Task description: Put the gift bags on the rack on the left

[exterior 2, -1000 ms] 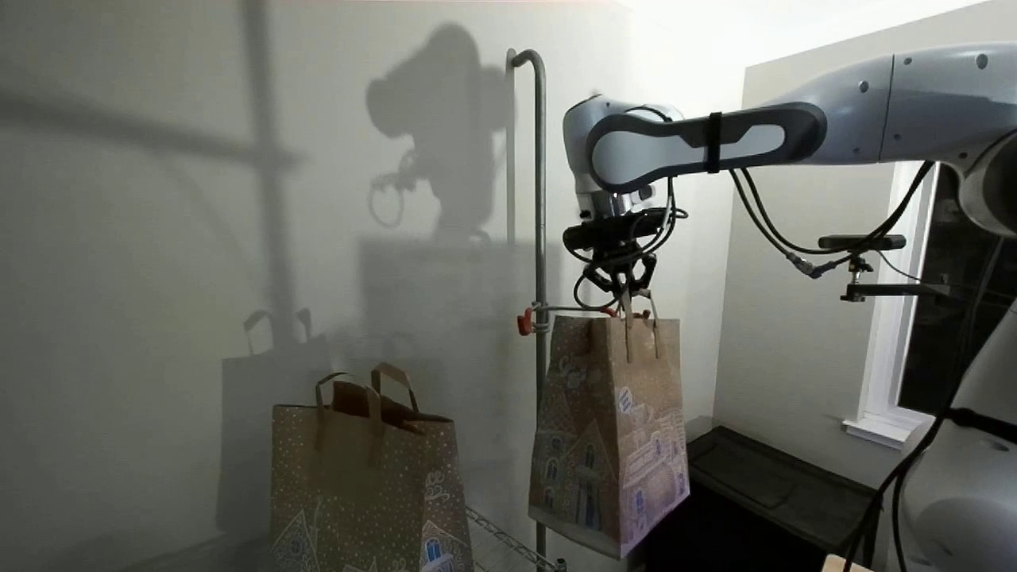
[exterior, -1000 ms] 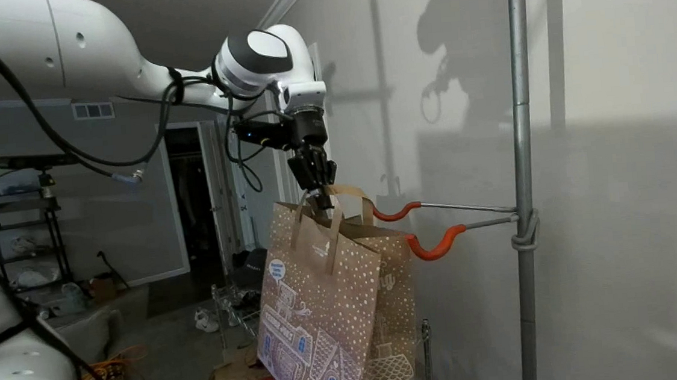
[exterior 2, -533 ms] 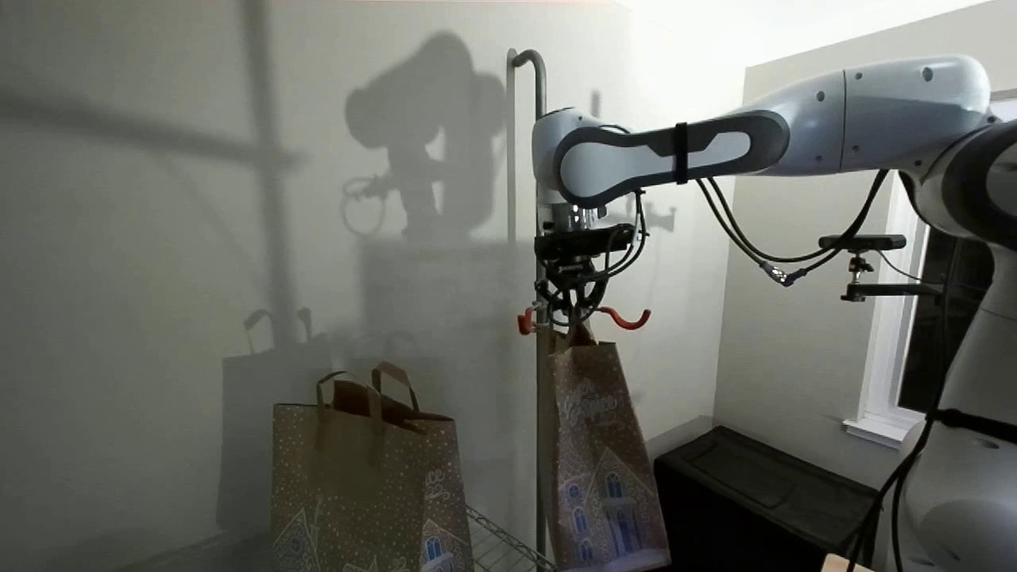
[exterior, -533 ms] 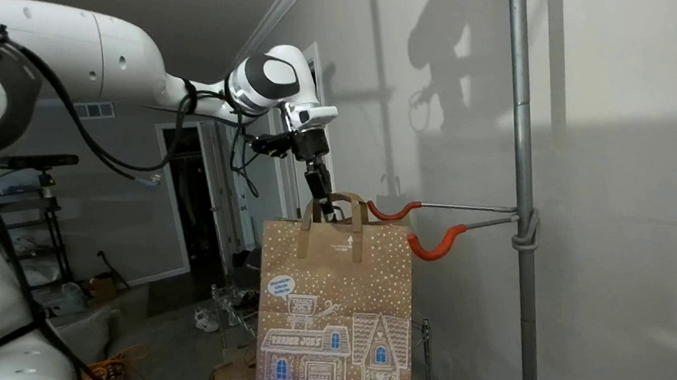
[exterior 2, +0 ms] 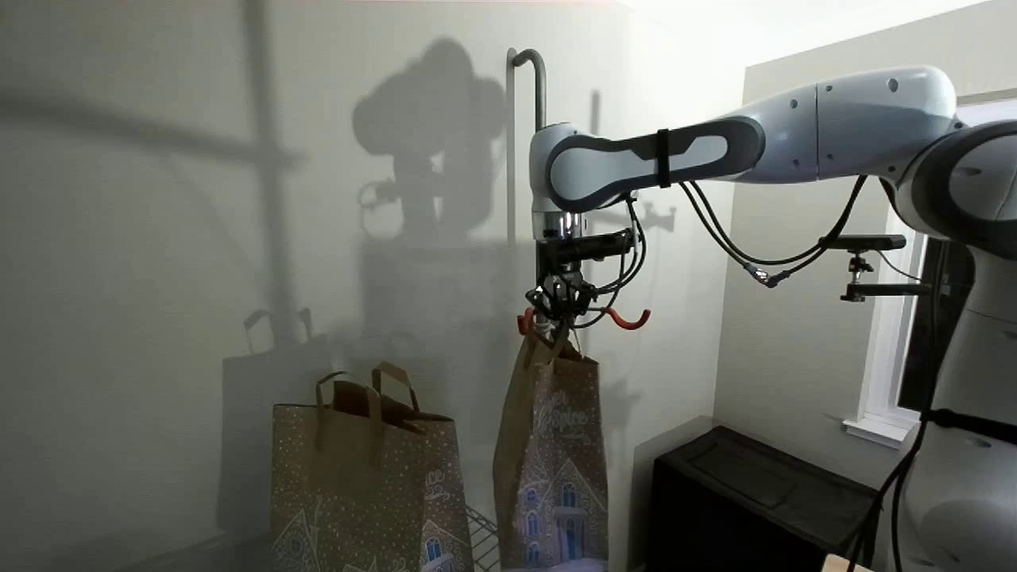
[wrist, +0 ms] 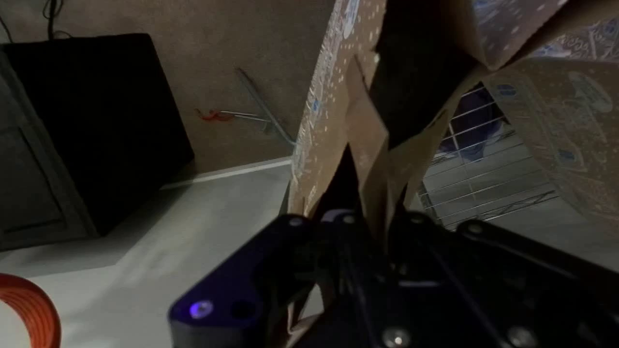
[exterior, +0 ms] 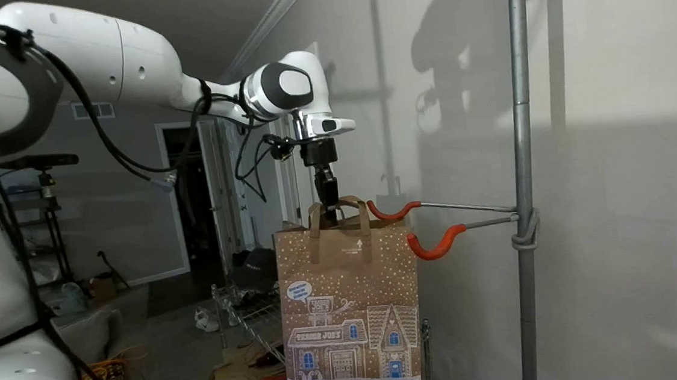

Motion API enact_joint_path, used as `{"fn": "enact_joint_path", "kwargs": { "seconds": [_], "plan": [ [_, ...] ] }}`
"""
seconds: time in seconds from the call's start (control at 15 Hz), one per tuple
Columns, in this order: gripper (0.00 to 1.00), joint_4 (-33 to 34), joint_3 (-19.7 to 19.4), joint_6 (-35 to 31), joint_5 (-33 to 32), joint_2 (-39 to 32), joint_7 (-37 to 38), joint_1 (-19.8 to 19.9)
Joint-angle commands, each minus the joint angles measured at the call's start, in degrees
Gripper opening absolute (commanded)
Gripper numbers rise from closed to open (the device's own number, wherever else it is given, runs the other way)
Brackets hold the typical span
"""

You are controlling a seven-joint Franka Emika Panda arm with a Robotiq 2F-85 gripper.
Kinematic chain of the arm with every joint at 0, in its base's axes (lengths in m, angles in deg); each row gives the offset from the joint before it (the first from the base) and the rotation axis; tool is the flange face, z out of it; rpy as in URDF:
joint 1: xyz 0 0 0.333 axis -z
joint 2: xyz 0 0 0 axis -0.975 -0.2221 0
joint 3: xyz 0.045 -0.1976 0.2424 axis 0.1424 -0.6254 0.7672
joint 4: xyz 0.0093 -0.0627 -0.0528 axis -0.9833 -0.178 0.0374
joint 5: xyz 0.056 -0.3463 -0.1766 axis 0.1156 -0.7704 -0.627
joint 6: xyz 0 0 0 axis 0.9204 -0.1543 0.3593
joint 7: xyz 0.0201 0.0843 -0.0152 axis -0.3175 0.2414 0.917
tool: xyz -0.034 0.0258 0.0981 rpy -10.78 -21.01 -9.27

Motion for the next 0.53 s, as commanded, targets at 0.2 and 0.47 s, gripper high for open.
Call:
{"fn": "enact_joint_path", "kwargs": {
  "seconds": [0.2, 0.47],
  "plan": [
    [0.04, 0.82, -0.82, 0.46, 5.23, 1.56, -20.97, 0.09],
    [0.04, 1.34, 0.04, 0.94, 8.13, 1.14, -30.34, -1.16]
  ]
}}
